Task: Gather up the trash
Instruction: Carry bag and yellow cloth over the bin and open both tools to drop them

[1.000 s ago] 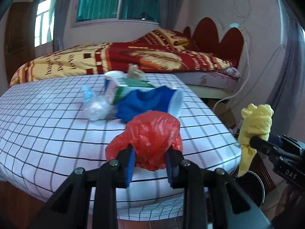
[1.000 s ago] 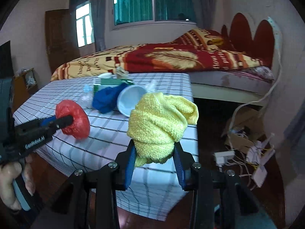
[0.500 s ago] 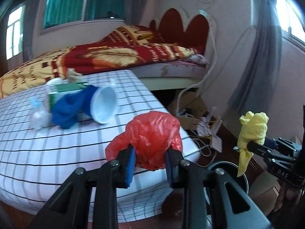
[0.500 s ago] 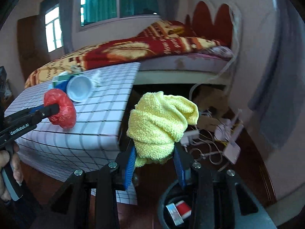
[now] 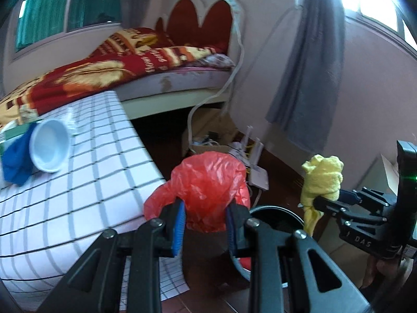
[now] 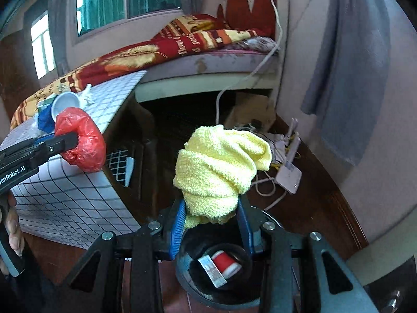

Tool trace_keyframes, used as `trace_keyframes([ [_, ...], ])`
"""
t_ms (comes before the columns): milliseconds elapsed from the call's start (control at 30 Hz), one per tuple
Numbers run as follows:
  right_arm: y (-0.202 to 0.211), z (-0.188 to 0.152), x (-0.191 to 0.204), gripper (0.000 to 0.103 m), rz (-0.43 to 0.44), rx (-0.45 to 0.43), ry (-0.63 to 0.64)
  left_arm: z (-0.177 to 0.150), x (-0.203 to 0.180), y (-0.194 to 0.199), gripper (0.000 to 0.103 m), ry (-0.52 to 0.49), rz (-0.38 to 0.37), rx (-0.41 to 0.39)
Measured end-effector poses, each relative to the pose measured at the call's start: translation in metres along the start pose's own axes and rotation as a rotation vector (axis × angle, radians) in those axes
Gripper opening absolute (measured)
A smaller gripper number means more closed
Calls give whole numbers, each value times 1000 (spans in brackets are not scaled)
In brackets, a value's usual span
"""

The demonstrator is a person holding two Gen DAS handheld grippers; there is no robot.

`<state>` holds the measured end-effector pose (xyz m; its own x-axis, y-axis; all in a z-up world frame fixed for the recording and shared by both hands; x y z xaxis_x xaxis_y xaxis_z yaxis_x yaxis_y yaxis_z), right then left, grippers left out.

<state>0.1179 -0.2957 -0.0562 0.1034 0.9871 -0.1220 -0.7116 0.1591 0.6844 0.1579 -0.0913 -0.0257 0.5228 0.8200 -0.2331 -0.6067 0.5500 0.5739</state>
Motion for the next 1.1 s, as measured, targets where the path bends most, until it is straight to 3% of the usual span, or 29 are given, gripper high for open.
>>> trace_keyframes([
  [533,-31,-53,-45,40,-50,92,1,-34,-57,-74,28,-73,-124,150],
  [567,-33,-55,-46,40,-51,98,1,-36,-61,-77,28,-73,-156,154],
  [1100,-70,-98,-49,40,-28,202,68,-75,-77,-129,28,-56,-201,283],
])
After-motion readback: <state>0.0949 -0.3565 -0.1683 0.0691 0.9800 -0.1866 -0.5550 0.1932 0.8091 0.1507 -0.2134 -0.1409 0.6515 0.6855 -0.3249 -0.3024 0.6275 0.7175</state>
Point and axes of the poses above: each gripper's, at about its wrist camera, not at the fingertips, and y roughly against the way its jaws point, x to its left, z to its top, the point moved 6 cm from there along -y, roughly the way its jaws point, and after that the axes turned 13 degrees about -z, right-handed, at the moved point
